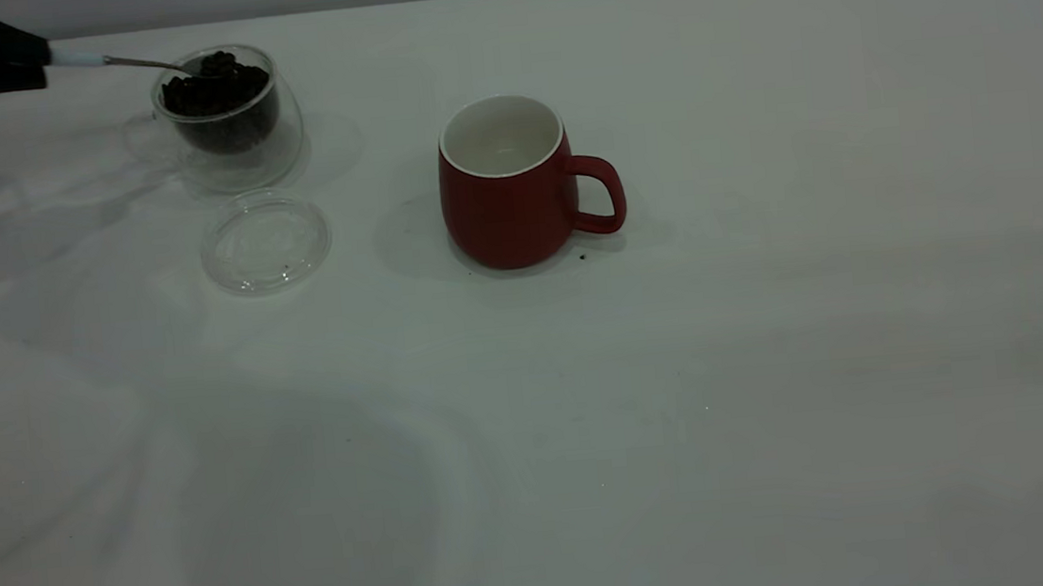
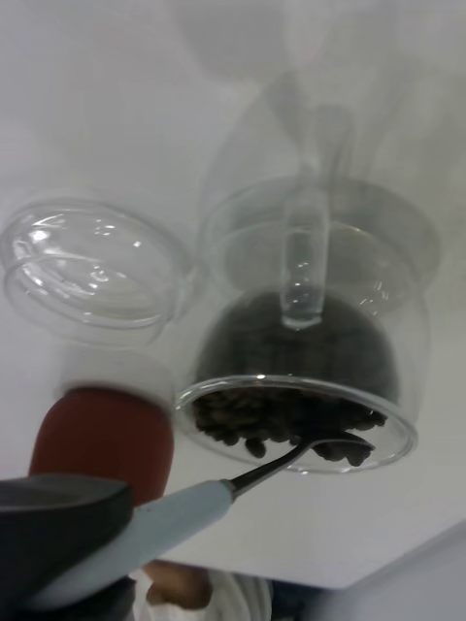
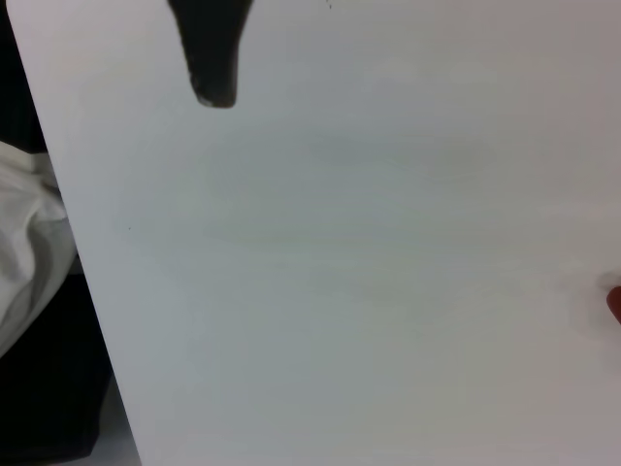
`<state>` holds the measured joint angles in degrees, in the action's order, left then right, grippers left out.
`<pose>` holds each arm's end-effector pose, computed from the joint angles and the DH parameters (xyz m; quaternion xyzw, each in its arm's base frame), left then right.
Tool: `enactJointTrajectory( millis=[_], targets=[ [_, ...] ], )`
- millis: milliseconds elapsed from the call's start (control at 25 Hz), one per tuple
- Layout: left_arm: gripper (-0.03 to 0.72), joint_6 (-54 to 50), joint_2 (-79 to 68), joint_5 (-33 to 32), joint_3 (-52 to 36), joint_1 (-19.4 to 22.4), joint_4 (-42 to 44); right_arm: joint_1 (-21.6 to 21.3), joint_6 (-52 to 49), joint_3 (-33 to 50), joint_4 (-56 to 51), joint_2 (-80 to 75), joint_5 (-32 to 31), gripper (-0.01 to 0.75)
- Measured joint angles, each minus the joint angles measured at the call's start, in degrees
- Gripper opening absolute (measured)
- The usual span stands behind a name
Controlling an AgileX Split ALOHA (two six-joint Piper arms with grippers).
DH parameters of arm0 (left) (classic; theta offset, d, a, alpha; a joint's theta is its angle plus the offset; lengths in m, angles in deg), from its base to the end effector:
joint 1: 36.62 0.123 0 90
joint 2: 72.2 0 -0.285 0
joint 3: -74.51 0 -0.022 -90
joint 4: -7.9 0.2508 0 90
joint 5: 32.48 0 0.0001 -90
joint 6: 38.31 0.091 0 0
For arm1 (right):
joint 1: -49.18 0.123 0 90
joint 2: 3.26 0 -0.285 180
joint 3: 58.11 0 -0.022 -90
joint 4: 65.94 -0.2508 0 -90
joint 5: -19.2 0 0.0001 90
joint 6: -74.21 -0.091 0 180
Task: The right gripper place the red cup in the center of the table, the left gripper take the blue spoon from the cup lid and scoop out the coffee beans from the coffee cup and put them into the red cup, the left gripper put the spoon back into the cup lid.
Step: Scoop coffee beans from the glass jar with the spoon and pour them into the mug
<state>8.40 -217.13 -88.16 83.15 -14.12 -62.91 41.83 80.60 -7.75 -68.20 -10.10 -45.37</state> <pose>0.4337 0.1028 0.0666 -0.1964 0.8712 -0.4119 0.1810 -0.0063 0.0041 0.2634 0.0061 0.8735 -0.0387 0.4853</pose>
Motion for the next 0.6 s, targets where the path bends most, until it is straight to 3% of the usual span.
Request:
enactJointTrajectory(
  millis=[400, 600],
  targets=[
    [0.126, -0.27, -0.04, -2.66, 0.0, 1.37, 0.0, 0.0, 0.0, 0.0, 0.0, 0.0, 0.0, 0.573],
    [0.126, 2.36, -0.04, -7.76, 0.0, 1.37, 0.0, 0.0, 0.0, 0.0, 0.0, 0.0, 0.0, 0.573]
  ],
)
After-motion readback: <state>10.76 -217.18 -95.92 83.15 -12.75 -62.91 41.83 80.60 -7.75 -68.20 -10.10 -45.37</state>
